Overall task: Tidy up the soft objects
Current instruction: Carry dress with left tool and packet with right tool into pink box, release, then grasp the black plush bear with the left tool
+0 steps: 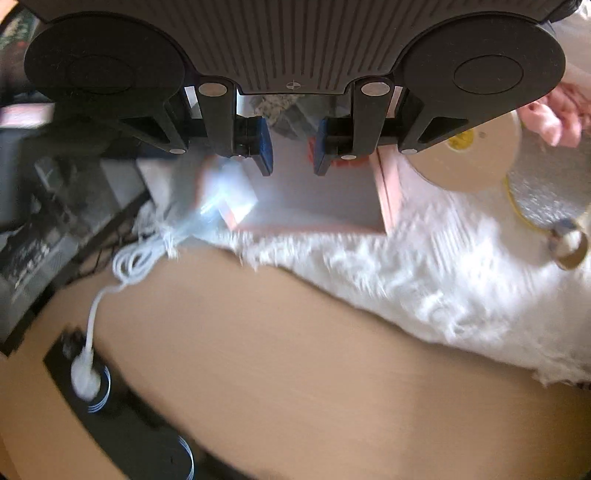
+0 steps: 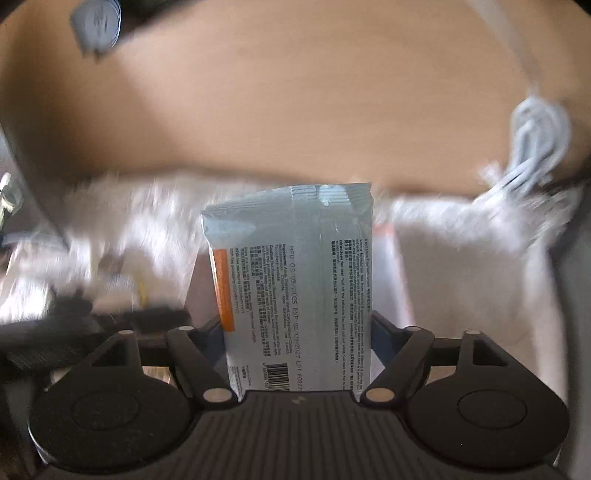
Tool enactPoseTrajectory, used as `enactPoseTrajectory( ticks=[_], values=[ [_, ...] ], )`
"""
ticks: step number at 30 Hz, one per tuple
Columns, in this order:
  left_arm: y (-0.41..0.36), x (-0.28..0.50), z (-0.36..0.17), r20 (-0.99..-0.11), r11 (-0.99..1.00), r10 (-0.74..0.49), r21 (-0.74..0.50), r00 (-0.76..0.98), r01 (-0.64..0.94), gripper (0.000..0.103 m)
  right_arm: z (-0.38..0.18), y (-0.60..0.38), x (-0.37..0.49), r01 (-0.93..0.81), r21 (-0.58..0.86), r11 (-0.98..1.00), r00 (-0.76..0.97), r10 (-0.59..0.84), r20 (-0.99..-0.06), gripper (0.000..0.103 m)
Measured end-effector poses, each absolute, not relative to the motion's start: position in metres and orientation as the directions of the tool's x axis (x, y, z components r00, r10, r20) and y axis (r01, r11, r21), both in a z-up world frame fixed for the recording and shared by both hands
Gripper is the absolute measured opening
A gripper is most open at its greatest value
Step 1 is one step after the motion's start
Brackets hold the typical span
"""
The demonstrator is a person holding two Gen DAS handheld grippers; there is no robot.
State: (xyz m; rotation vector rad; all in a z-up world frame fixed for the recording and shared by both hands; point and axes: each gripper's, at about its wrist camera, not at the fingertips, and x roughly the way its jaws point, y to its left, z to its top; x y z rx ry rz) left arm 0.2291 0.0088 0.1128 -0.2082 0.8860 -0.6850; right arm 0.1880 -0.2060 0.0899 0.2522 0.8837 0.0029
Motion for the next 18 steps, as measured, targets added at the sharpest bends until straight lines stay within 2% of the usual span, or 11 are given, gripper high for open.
enactPoseTrajectory(
  ticks=[2, 7, 9, 13, 16, 18],
  values=[
    [0.014, 0.224, 0.121, -0.639, 0.774, -0.623, -0.424, 0.451, 0.47, 0.027, 0.075, -0.201, 0.199, 0.135, 0.163, 0.977, 0.531, 0.068, -0.845, 0.078],
    [0.043, 0.204, 0.131, -0.603, 0.764, -0.638, -0.418, 0.479, 0.491, 0.027, 0.072, -0.203, 0.189, 0.189, 0.205, 0.96, 0.517, 0.08, -0.852, 0.078],
    [0.063, 0.192, 0.132, -0.582, 0.767, -0.638, -0.421, 0.504, 0.484, 0.027, 0.086, -0.201, 0.175, 0.188, 0.216, 0.958, 0.585, 0.067, -0.808, 0.078],
    [0.121, 0.164, 0.137, -0.522, 0.795, -0.606, -0.432, 0.6, 0.427, 0.027, 0.116, -0.191, 0.132, 0.18, 0.175, 0.968, 0.754, -0.021, -0.657, 0.078],
    [0.185, 0.141, 0.137, -0.472, 0.84, -0.512, -0.45, 0.718, 0.303, 0.027, 0.123, -0.169, 0.107, 0.154, 0.083, 0.985, 0.806, -0.076, -0.587, 0.078],
    [0.234, 0.129, 0.129, -0.475, 0.86, -0.419, -0.481, 0.774, 0.171, 0.027, 0.118, -0.146, 0.093, 0.113, 0.017, 0.993, 0.835, -0.085, -0.544, 0.078]
  ],
)
